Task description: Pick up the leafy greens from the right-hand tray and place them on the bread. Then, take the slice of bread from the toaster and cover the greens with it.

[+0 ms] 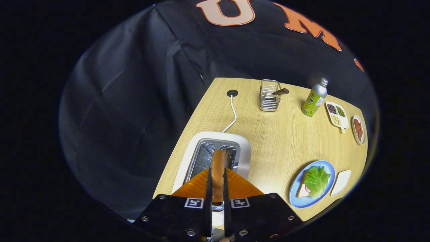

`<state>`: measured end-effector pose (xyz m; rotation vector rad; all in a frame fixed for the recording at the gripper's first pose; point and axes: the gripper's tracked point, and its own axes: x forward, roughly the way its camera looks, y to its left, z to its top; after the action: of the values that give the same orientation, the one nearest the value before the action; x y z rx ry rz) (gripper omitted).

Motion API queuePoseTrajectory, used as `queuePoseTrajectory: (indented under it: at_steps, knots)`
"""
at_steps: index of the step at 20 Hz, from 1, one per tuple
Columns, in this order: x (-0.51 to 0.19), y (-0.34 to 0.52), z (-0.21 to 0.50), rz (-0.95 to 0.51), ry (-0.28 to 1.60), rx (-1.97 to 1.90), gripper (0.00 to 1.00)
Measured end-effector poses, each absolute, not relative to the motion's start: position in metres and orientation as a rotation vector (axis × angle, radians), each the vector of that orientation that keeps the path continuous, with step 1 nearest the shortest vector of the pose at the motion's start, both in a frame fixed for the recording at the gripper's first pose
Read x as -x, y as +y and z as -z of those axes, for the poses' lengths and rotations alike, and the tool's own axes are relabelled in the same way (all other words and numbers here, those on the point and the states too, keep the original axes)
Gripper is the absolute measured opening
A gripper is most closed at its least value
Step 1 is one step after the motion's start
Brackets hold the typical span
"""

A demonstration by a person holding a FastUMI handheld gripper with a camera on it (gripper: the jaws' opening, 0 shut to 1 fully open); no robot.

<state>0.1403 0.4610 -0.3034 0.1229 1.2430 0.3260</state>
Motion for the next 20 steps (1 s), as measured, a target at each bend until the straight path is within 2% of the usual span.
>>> queuePoseTrajectory:
  at_steps: [5, 13, 20]
  knots:
    - [-0.142, 0.458, 0.281, -0.381, 1.210, -0.190, 0.09]
    - [-0.152, 0.431, 0.210, -0.467, 1.056, -0.383, 0.09]
    - [-0.136, 0.379, 0.189, -0.520, 0.980, -0.450, 0.09]
